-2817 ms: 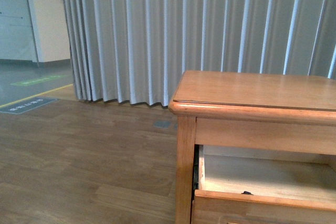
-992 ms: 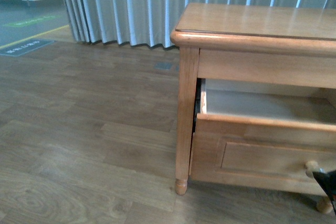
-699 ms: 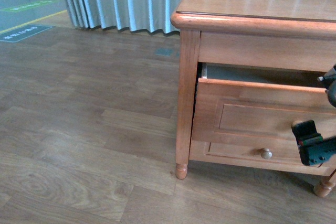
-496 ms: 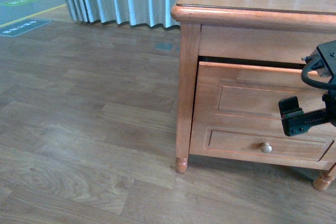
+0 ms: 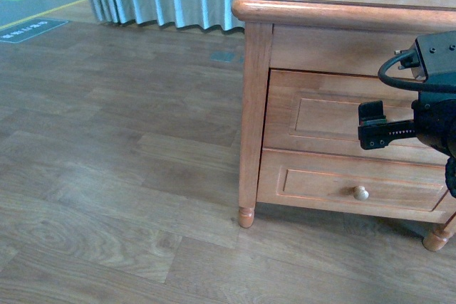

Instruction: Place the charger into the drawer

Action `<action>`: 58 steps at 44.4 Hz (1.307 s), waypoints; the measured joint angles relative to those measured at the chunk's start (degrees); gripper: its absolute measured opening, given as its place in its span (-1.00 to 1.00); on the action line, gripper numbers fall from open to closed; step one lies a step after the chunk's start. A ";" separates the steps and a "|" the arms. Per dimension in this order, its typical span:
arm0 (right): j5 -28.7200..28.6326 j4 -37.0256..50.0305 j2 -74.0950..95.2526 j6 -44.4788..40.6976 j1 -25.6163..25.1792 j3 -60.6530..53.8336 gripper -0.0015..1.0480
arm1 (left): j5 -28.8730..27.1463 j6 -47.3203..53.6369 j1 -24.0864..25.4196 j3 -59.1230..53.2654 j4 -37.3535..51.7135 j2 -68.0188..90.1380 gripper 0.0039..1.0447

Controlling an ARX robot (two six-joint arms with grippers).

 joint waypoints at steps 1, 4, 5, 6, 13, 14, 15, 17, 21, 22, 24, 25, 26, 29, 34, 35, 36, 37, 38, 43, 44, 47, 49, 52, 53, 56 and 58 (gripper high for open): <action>-0.92 0.61 -0.59 0.17 -0.22 -0.74 0.84 | 0.00 0.00 0.00 0.00 0.00 0.00 0.89; -2.84 1.88 -3.74 -0.09 -0.90 -3.87 0.84 | 0.00 0.00 0.00 0.00 0.00 0.00 0.89; -3.78 2.29 -6.16 -0.13 -1.29 -5.73 0.84 | 0.00 0.00 0.00 0.00 0.00 0.00 0.89; -4.35 2.58 -8.04 -0.20 -1.57 -7.17 0.84 | 0.00 0.00 0.00 0.00 0.00 0.00 0.89; -6.80 3.56 -20.22 -0.28 -3.67 -16.04 0.84 | 0.00 0.00 0.00 0.00 0.00 0.00 0.89; -7.30 3.17 -22.45 -0.28 -4.15 -17.68 0.84 | 0.00 0.00 0.00 0.00 0.00 0.00 0.89; -7.52 2.95 -23.56 -0.28 -4.42 -18.47 0.84 | 0.00 -0.02 0.00 0.00 0.00 0.00 0.89; -8.13 1.77 -27.93 -0.24 -5.49 -21.68 0.84 | 0.00 0.00 0.00 0.00 0.00 0.00 0.89; -9.33 -4.13 -40.33 0.20 -8.72 -28.83 0.84 | 0.00 0.00 0.00 0.00 0.00 0.00 0.89; -9.51 -5.92 -43.63 0.33 -9.55 -30.14 0.84 | 0.00 -0.02 0.00 0.00 0.00 0.00 0.89; -10.05 -9.53 -50.56 0.66 -11.06 -32.30 0.84 | 0.00 0.00 0.00 0.00 0.00 0.00 0.89; -10.51 -11.74 -54.82 0.92 -11.98 -33.33 0.84 | 0.00 0.00 0.00 0.00 0.00 0.00 0.89; -11.26 -14.43 -59.71 1.29 -13.09 -34.29 0.84 | 0.00 0.00 0.00 0.00 0.00 0.00 0.89; -12.81 -20.74 -70.88 2.43 -15.85 -35.95 0.84 | 0.00 -0.02 0.00 0.00 -0.02 0.00 0.89; -12.83 -22.99 -79.54 3.34 -17.22 -36.68 0.84 | 0.00 0.00 0.00 0.00 -0.02 0.00 0.89; -12.87 -23.02 -79.65 3.39 -17.22 -36.68 0.84 | 0.00 0.00 0.00 0.00 -0.02 0.00 0.89; -13.00 -23.08 -79.65 3.41 -17.22 -36.68 0.84 | 0.00 -0.02 0.00 0.00 0.00 0.00 0.89; -14.21 -23.41 -79.62 4.04 -17.42 -36.68 0.81 | 0.00 0.00 0.00 0.00 -0.02 0.00 0.89; -16.50 -24.04 -79.60 4.87 -17.53 -36.81 0.74 | 0.00 0.00 0.00 0.00 -0.02 0.00 0.89; -18.53 -24.81 -81.77 6.67 -16.57 -39.17 0.42 | 0.00 0.00 0.00 0.00 -0.02 -0.02 0.89; -18.36 -24.90 -82.40 6.88 -16.22 -39.63 0.35 | 0.00 0.00 0.00 0.00 -0.02 -0.02 0.89; -17.46 -25.24 -84.19 7.32 -15.10 -40.94 0.15 | 0.00 0.00 0.00 0.00 -0.02 0.00 0.89; -16.74 -25.55 -85.31 7.48 -14.38 -41.70 0.01 | 0.00 0.00 0.00 0.00 -0.02 0.00 0.89; -15.41 -26.36 -87.62 7.65 -12.98 -43.21 -0.27 | 0.00 0.00 0.00 0.00 -0.02 0.00 0.89; -15.02 -26.67 -88.41 7.72 -12.57 -43.71 -0.37 | 0.00 0.00 0.00 0.00 -0.02 0.00 0.89; -13.81 -27.67 -90.62 7.76 -11.41 -45.00 -0.66 | 0.00 0.00 0.00 0.00 -0.02 0.00 0.89; -11.13 -28.74 -92.41 7.78 -9.49 -45.81 -0.88 | 0.00 0.00 0.00 0.00 -0.02 0.00 0.89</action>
